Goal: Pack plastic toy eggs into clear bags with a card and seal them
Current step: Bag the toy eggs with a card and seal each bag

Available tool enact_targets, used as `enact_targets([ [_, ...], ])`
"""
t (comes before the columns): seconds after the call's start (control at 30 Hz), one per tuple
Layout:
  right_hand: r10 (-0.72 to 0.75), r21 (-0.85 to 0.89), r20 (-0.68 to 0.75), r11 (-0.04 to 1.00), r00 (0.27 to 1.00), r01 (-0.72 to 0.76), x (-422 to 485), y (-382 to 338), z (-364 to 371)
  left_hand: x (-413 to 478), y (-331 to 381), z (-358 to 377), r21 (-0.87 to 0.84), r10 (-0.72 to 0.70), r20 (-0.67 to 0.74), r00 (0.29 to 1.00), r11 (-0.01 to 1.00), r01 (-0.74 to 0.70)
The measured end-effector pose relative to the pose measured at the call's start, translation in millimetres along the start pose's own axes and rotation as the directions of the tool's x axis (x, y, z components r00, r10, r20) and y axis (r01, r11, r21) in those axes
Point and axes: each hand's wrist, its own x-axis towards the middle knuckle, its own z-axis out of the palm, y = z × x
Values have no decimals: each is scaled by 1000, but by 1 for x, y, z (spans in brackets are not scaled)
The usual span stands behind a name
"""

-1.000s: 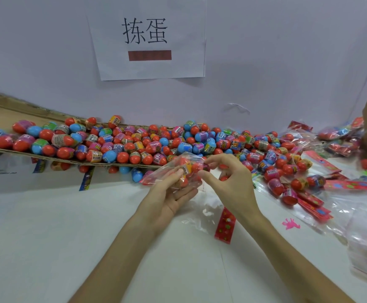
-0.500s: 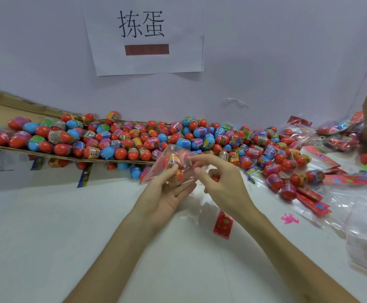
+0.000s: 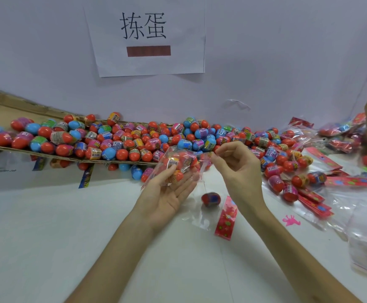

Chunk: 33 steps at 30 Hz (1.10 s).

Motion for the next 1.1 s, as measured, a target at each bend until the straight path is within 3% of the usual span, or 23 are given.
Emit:
enact_targets([
  [0.13, 42, -220, 58, 975, 997, -28, 4, 3, -3, 0, 1, 1, 22, 25, -30, 999, 999, -25],
  [0.2, 59, -318, 197, 948, 979, 7, 11, 2, -16, -1, 3, 2, 28, 56, -47, 997, 998, -55],
  [0.23, 94, -357, 326, 934, 941, 30, 14, 1, -24, -1, 3, 2, 20, 70, -64, 995, 997, -69],
  [0.3, 225, -406, 602, 912, 766, 51, 16, -2, -33, 0, 4, 1, 3, 89, -95, 991, 996, -89],
  [0.37, 351, -473, 722, 879, 596, 56, 10, -1, -29, 0, 5, -1, 2, 93, -106, 990, 996, -94],
  [0.4, 373, -505, 730, 859, 573, 84, 6, 1, -24, 1, 5, -1, 5, 93, -112, 989, 996, -93],
  [0.6, 250, -449, 677, 886, 693, 119, 1, 7, -13, 3, 5, -5, -8, 105, -116, 988, 994, -107],
  [0.7, 93, -298, 529, 951, 843, 82, 5, 3, -15, 3, 6, -5, -21, 111, -106, 988, 993, -114],
  [0.8, 26, -219, 359, 974, 933, 57, 9, 0, -16, 5, 5, -5, -10, 116, -105, 988, 993, -118],
  [0.97, -55, -252, 189, 962, 980, 103, 6, 2, -12, 5, 2, -6, 26, 105, -42, 994, 994, -104],
  [1.1, -64, -270, 215, 955, 974, 122, 1, 2, -5, 7, -2, -6, 98, 107, -10, 994, 990, -106],
])
